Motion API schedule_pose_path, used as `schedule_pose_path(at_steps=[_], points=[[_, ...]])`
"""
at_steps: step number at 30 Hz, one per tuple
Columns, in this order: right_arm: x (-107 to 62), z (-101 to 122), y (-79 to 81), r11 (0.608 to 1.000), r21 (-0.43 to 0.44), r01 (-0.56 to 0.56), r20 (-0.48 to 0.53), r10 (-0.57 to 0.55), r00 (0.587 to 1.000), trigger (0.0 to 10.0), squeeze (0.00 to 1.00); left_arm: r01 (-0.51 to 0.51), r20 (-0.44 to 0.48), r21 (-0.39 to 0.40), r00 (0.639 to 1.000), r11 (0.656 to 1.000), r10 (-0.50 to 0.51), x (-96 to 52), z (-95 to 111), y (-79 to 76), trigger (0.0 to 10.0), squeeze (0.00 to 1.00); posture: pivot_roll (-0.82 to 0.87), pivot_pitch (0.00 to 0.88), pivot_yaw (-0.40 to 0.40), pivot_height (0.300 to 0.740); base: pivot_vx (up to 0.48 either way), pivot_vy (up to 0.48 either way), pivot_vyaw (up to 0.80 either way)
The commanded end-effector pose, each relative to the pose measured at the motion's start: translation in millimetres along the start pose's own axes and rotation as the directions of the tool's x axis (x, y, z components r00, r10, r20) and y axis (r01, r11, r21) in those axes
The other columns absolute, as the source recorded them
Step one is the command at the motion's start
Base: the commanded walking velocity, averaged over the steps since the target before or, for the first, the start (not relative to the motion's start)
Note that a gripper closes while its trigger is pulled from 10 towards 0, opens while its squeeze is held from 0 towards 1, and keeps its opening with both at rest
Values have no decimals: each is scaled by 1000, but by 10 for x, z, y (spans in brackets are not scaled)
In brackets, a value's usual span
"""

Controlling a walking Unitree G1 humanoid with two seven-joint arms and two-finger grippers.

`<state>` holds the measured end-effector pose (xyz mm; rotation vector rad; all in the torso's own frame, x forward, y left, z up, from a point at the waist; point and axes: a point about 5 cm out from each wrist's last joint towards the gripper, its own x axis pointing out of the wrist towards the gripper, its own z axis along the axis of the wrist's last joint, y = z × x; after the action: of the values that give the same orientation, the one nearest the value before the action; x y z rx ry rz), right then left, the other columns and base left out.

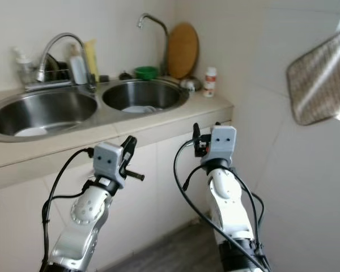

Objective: Kitchen organization

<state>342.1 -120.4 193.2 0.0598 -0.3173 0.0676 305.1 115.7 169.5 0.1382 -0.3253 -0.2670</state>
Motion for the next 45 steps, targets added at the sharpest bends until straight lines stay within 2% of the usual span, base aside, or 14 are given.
schedule_pose_path(at_steps=[1,8,15,20,28,37,41,45], points=[[25,23,18,1000,-11,-2,3,2,1000,10000,0,-5,15,-1,1000,1000,5,17,34,10,10000,0,50,0,-52,740,0,0,0],[34,5,-55,999,-21,39,-11,-39,999,10000,0,-14,8,-9,1000,1000,15,18,22,15,10000,0,48,0,-55,740,0,-274,-686],[34,-33,-162,992,-22,121,-32,-122,992,10000,0,-17,15,-28,1000,999,17,13,24,19,10000,0,49,0,-54,740,0,0,-800],[32,-37,-190,989,-35,141,-34,-142,989,10000,0,-15,12,-26,1000,1000,15,10,18,19,10000,0,47,0,-52,740,0,0,-800],[31,-64,-224,984,-51,168,-48,-170,984,10000,0,-14,10,-26,1000,1000,14,12,10,19,10000,0,48,0,-50,740,0,0,0],[25,-90,-255,978,-69,195,-60,-199,978,10000,0,-15,7,-39,1000,999,16,9,-4,15,10000,0,47,0,-50,740,0,0,-800],[26,-83,-261,979,-56,198,-51,-201,978,10000,0,-21,-3,-60,1000,998,21,13,-18,13,10000,0,44,0,-49,740,0,0,0],[30,-116,-253,976,-111,188,-80,-197,977,10000,0,-17,-18,-64,1000,998,16,16,-36,16,10000,0,43,0,-49,740,0,133,0]])
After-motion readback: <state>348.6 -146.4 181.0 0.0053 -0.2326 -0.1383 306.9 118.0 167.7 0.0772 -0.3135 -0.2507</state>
